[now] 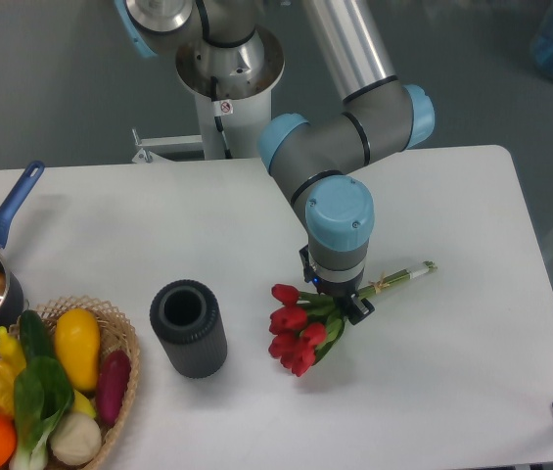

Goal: Place the flowers on the table
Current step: 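Set the tulips flat on the table and open the gripper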

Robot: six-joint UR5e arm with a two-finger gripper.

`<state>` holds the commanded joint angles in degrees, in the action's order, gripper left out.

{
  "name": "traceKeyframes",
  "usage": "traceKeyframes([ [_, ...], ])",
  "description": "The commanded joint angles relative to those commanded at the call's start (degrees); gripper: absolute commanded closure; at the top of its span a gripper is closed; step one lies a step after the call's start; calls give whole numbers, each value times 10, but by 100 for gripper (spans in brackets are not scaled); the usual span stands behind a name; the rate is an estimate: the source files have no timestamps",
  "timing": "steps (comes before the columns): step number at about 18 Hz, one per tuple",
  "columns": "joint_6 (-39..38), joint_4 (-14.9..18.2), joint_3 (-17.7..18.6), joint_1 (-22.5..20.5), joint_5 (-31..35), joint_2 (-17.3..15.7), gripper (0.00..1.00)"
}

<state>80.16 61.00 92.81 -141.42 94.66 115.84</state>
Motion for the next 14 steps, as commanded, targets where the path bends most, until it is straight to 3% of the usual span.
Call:
traceKeyframes([
  [3,0,0,-1,-1,-1,-4,0],
  [14,-24,4,6,0,-4,-39,0],
])
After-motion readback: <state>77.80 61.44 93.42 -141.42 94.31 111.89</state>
